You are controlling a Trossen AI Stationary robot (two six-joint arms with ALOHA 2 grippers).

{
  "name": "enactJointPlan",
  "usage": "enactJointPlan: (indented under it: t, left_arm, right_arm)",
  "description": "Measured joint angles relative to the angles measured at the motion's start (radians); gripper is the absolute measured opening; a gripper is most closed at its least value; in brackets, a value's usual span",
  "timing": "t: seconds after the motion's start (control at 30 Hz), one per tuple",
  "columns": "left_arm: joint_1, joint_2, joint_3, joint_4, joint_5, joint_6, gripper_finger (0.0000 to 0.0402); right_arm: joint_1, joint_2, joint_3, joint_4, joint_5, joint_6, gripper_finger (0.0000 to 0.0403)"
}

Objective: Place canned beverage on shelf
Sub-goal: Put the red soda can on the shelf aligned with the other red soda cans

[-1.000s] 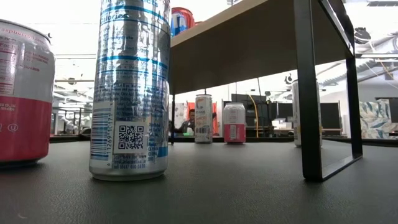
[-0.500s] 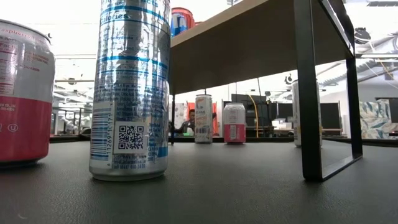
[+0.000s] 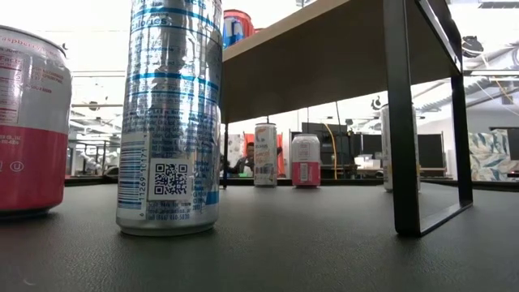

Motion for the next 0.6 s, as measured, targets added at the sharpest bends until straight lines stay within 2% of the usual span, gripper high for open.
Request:
enactJointPlan:
  t: [0.17, 0.27, 0.6]
  left_arm:
    - [-0.033, 0.027, -0.037, -0.271, -0.085, -0.381, 0.0299]
    - [-0.042, 0.051, -0.055, -0.393, -0.106, -0.549, 0.0299]
    - [0.019, 0.157, -0.082, -0.394, -0.111, -0.579, 0.0299]
  right_arm:
    - [0.008, 0.000, -0.001, -0.034, -0.045, 0.018, 0.0361]
    - [0.021, 0.001, -0.001, -0.040, -0.045, 0.005, 0.0361]
    - [0.027, 0.001, -0.001, -0.043, -0.046, -0.004, 0.0361]
